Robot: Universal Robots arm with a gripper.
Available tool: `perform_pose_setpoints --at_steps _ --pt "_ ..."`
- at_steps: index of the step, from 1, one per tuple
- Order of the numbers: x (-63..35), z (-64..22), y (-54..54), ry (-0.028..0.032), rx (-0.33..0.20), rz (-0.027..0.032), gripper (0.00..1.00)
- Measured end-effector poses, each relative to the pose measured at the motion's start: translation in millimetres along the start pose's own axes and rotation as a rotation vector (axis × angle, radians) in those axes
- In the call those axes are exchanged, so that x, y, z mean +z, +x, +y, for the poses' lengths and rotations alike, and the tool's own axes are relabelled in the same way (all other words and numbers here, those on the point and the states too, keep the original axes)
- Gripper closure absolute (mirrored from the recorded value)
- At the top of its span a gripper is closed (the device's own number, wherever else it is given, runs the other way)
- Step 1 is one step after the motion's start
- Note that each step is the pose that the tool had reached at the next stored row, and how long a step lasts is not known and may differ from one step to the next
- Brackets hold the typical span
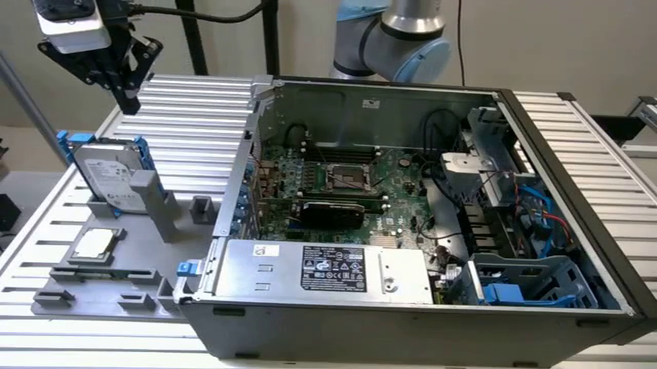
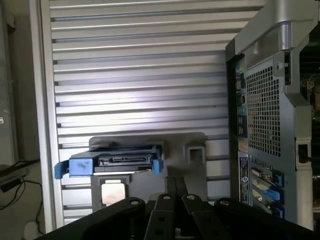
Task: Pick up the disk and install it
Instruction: 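Reach for the disk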
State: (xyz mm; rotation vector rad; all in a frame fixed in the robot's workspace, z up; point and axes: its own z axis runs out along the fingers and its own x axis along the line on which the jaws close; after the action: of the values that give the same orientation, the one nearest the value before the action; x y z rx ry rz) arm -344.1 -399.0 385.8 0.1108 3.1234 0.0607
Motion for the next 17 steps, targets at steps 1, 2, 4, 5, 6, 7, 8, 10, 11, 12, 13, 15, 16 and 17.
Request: perform_pose_setpoints --at_steps 1,2,4,5,6,7,8,10,11,12,13,15,16,17 --pt "0.3 -0.3 4.5 0.0010 0.000 0.0005 1.00" --pt "0.6 -0.6 8.9 0.0019 0.000 0.0010 1.00" --pt "1.4 -1.1 18.2 0.0040 0.000 0.0022 1.00" --pt "1.8 -1.4 22.7 0.0052 0.000 0.0028 1.00" --pt "2.2 -1.6 27.1 0.0063 0.000 0.0034 1.00" --pt "2.7 -1.8 31.9 0.0076 0.000 0.0041 1.00" --pt "3.3 -2.0 36.3 0.0087 0.000 0.0046 1.00" --pt "4.3 -2.1 45.7 0.0110 0.000 0.0055 1.00" --pt "4.9 -2.0 50.2 0.0121 0.000 0.0058 1.00" --pt "5.6 -1.7 54.7 0.0132 0.000 0.0058 1.00" --pt "6.2 -1.2 59.2 0.0143 0.000 0.0059 1.00" --pt "7.7 0.6 68.6 0.0165 0.000 0.0060 1.00" --pt "8.4 1.9 72.9 0.0172 0.000 0.0060 1.00" --pt "9.1 3.4 77.8 0.0179 0.000 0.0060 1.00"
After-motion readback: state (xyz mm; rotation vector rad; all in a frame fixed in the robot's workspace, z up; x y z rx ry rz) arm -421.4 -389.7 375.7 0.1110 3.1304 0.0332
